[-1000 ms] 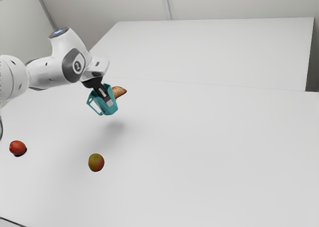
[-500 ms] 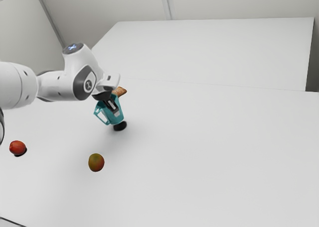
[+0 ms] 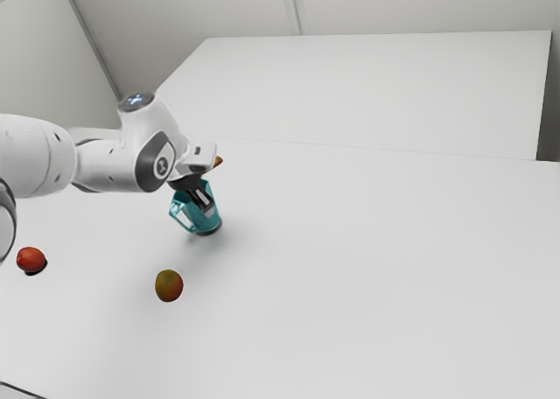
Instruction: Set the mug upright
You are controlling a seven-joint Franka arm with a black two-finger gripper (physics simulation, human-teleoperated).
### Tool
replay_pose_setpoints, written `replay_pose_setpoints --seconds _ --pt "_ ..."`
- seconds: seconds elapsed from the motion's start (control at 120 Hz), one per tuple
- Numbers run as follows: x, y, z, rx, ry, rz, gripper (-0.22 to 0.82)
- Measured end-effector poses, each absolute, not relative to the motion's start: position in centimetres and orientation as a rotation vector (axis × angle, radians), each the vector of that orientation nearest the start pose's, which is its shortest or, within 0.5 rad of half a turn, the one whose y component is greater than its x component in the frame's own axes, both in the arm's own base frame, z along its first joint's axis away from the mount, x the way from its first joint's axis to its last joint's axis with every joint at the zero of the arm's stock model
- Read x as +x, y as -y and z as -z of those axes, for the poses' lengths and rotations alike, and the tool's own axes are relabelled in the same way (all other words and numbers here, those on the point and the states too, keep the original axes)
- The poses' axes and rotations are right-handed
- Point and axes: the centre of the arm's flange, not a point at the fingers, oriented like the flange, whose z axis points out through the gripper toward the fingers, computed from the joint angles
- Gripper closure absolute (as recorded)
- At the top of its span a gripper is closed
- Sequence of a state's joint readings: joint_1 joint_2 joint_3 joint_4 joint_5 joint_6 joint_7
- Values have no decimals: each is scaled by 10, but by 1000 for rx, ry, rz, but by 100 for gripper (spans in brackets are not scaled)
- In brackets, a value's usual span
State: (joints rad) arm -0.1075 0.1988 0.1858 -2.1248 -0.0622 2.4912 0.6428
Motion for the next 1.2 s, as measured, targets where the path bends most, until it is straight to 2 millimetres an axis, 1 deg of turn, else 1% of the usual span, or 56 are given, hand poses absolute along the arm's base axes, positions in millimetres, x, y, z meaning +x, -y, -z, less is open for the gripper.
replay_pose_setpoints --seconds 0.2,0.283,0.508,0.8,1.033,1.2 --pt "584 -44 -333 -2977 -771 255 75" --pt "584 -44 -333 -2980 -762 257 72" --pt "584 -44 -333 -2986 -748 261 52" --pt "585 -44 -336 -2987 -738 268 32" --pt "585 -41 -351 -2981 -741 304 22" --pt "584 -38 -371 -2975 -741 349 19"
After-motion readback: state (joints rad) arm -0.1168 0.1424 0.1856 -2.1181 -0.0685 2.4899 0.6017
